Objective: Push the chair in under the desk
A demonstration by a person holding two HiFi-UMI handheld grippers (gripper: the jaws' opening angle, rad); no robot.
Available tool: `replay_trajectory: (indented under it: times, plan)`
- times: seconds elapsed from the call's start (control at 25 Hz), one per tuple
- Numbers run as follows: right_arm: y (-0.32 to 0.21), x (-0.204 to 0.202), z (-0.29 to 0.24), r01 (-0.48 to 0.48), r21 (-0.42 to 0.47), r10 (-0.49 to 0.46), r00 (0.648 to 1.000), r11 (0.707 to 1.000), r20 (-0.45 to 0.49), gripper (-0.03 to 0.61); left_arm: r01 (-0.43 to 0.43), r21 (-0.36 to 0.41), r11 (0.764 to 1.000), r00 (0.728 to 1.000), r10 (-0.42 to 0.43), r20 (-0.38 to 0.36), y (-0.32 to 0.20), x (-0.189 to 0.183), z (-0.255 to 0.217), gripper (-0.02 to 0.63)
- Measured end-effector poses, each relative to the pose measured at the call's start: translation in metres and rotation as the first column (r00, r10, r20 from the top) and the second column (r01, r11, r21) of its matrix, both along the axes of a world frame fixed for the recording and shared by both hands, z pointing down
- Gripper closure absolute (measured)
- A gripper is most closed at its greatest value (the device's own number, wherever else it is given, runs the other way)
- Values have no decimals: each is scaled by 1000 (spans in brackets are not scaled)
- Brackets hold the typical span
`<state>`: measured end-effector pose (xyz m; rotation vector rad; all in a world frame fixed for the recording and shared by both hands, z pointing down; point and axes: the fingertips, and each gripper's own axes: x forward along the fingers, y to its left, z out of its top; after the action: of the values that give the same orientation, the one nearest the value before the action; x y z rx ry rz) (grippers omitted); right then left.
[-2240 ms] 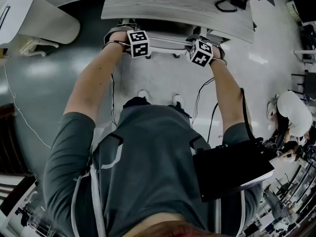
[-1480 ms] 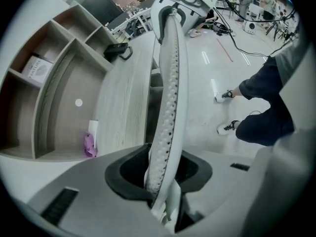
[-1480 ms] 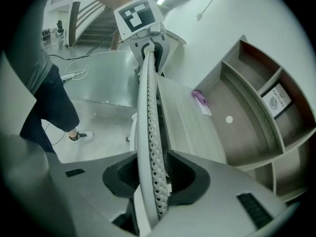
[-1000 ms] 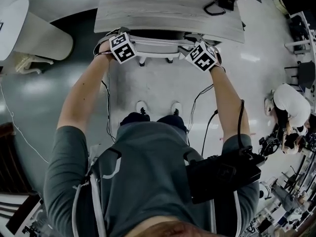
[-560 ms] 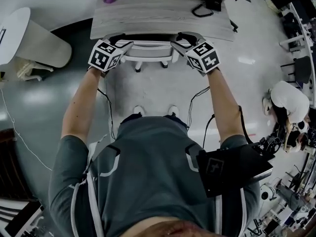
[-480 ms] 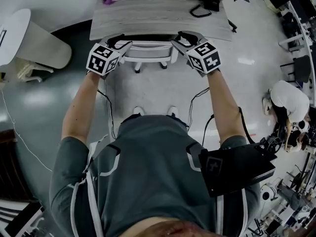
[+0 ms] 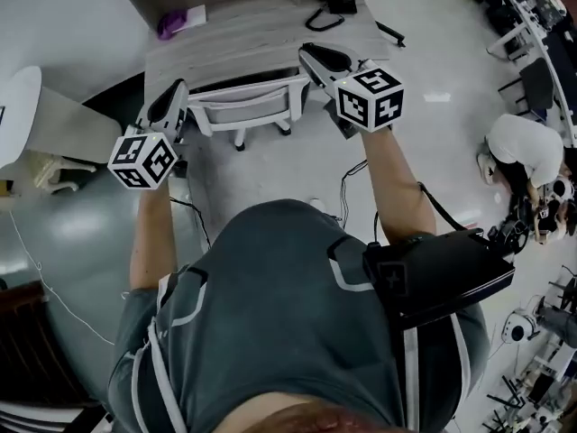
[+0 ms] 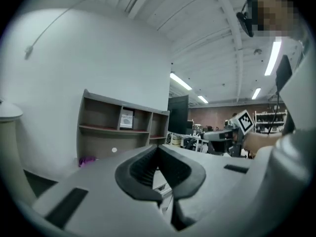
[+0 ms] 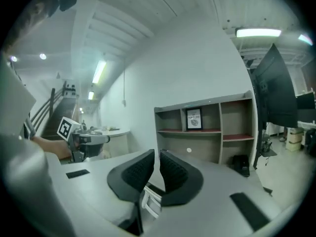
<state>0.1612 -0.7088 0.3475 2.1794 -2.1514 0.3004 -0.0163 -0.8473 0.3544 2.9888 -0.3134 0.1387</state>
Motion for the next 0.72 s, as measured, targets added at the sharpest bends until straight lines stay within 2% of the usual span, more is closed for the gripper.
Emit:
replay_trajectory:
  times: [0.12, 0.2, 0.44, 0.64, 0.72]
  plan:
    - [13, -9, -16, 3, 49, -3, 1000, 999, -10, 533, 72, 49, 996, 995, -69, -67, 9, -13, -28, 604]
    - [24, -9, -23, -11, 64, 12, 1000, 998, -18, 538, 124, 85, 989, 990, -117, -79, 16, -17, -38, 604]
    - [35, -1, -43, -39, 76, 44, 997, 996, -62, 549, 190, 174, 966, 981, -194, 8, 22, -16, -47, 604]
    - [30, -2, -51, -60, 71, 62, 998, 996, -26, 551, 212, 135, 968, 976, -217, 27, 17, -14, -57, 604]
    - [29, 1, -50, -72, 65, 73, 997, 995, -16, 551, 211, 161, 964, 975, -219, 32, 21, -10, -63, 604]
